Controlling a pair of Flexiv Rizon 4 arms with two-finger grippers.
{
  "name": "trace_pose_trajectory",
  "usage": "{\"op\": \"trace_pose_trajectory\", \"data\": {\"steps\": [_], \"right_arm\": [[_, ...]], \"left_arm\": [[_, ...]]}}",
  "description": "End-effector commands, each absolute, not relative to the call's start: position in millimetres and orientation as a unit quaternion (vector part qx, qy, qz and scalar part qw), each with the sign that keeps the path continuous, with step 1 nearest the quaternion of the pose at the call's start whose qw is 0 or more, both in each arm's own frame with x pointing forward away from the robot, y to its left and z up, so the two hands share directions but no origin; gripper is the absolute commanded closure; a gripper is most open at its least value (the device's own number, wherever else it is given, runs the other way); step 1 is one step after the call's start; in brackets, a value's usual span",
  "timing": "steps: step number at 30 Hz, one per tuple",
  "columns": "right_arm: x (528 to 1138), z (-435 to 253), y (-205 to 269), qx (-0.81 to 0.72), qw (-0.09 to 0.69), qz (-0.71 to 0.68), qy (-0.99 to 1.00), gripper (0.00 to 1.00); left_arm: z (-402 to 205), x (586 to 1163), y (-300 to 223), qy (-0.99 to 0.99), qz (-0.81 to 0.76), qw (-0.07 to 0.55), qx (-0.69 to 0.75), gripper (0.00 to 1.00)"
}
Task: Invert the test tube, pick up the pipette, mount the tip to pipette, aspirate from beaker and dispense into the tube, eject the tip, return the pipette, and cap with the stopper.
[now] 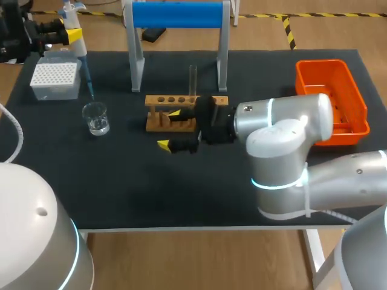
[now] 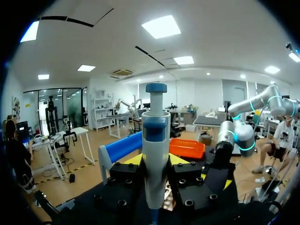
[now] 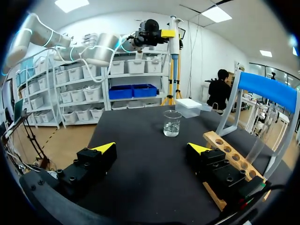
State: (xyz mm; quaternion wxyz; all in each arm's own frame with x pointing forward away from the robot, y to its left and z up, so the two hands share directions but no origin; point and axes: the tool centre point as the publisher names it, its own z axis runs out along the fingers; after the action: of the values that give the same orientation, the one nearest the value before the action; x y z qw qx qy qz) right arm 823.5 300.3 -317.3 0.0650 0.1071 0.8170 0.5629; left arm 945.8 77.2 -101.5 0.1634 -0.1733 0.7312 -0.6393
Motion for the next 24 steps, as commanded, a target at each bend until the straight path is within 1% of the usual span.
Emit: {"op": "trace_pose_trajectory", "data": {"steps": [1, 24], "right_arm": [[830.3, -328.7, 323.7, 0.112, 0.07, 0.56, 0.818, 0.0], [846.9, -335.2, 352.2, 0.099, 0.086, 0.556, 0.82, 0.0]], "left_arm": [[-102.2, 944.9, 76.6, 0.73, -0.64, 0.166, -0.173, 1.0], [-102.2, 944.9, 76.6, 0.73, -0.64, 0.166, -0.173, 1.0]]}}
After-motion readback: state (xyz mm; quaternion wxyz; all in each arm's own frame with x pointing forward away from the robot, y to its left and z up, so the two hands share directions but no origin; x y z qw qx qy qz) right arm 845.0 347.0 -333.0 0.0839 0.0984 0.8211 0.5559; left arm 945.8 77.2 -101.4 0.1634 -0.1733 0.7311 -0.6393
